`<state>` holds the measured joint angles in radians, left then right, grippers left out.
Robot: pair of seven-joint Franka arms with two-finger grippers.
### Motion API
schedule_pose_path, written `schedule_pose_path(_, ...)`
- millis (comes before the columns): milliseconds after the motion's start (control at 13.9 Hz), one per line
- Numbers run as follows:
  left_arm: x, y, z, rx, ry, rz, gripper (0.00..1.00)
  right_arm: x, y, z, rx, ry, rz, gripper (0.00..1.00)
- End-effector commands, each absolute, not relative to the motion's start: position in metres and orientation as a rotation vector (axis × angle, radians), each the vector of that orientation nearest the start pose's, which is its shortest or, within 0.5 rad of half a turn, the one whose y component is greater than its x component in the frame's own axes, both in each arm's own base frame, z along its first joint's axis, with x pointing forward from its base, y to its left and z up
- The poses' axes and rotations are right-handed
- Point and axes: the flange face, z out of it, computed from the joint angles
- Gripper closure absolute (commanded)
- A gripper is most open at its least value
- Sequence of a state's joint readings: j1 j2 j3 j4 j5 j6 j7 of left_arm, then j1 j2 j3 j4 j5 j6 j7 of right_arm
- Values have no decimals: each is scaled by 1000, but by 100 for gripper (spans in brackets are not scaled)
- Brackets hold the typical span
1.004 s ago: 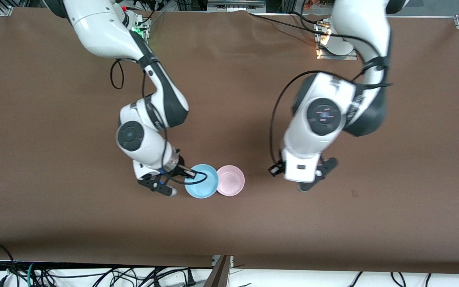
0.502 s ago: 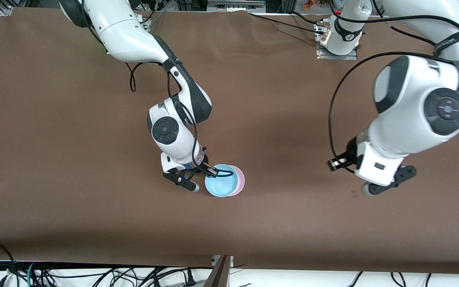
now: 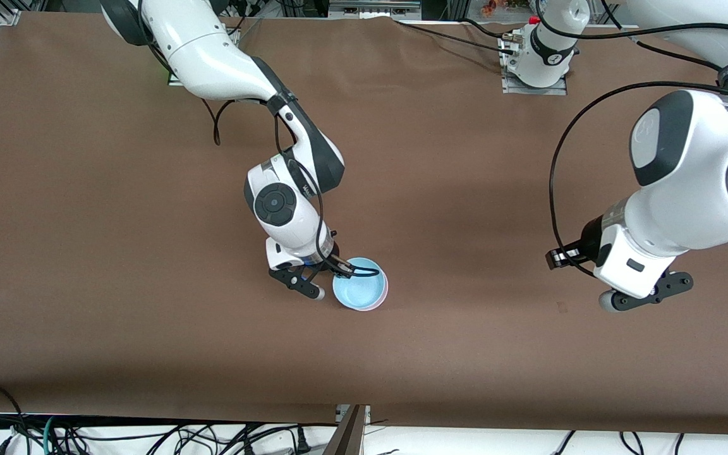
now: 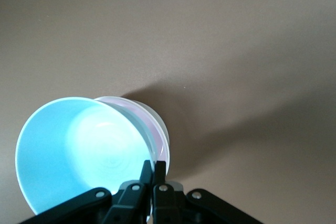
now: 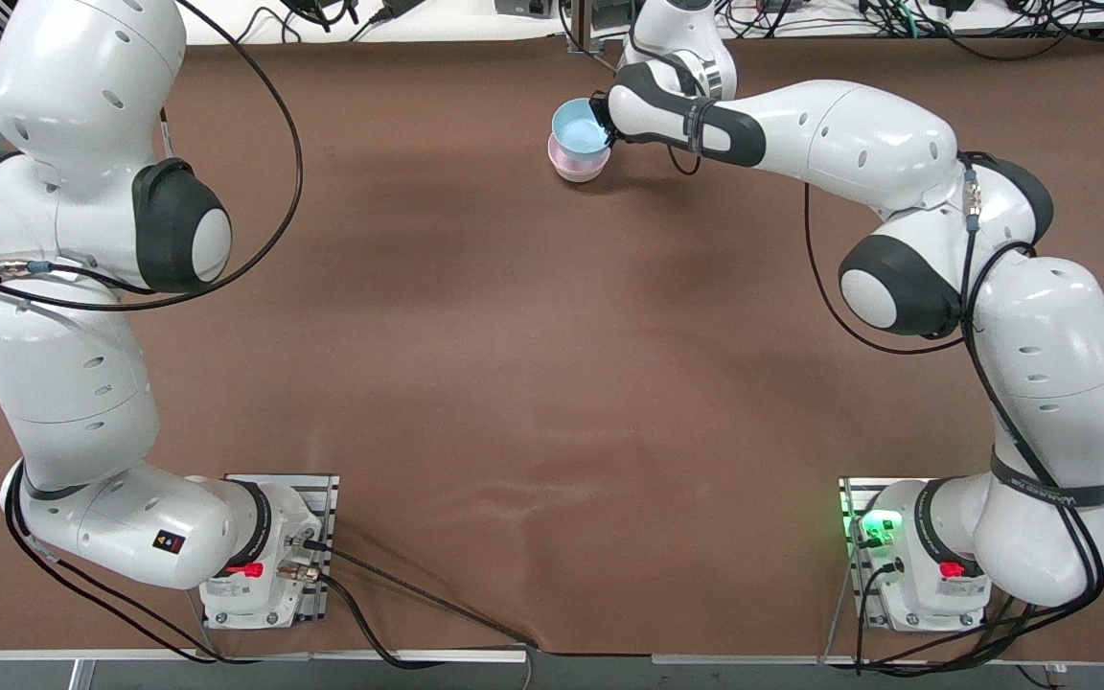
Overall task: Stack pink and blue bowls on white bowl
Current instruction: 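Lower the blue bowl into the pink bowl and open the right gripper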
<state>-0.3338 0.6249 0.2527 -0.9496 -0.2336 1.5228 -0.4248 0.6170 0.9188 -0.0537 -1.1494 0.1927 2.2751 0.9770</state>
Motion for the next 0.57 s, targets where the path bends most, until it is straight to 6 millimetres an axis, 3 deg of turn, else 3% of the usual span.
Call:
schedule_pose_path(0, 697, -121, 528, -3210, -385, 121, 56, 657, 444, 259, -2812, 727, -129, 100)
schedule_pose_path(430, 689, -92, 526, -3220, -282, 194, 55, 655, 447, 248, -2810, 724, -134, 100)
schedule_pose_path(502, 689, -91, 525, -3220, -285, 197, 55, 656, 445, 245, -2811, 724, -136, 80)
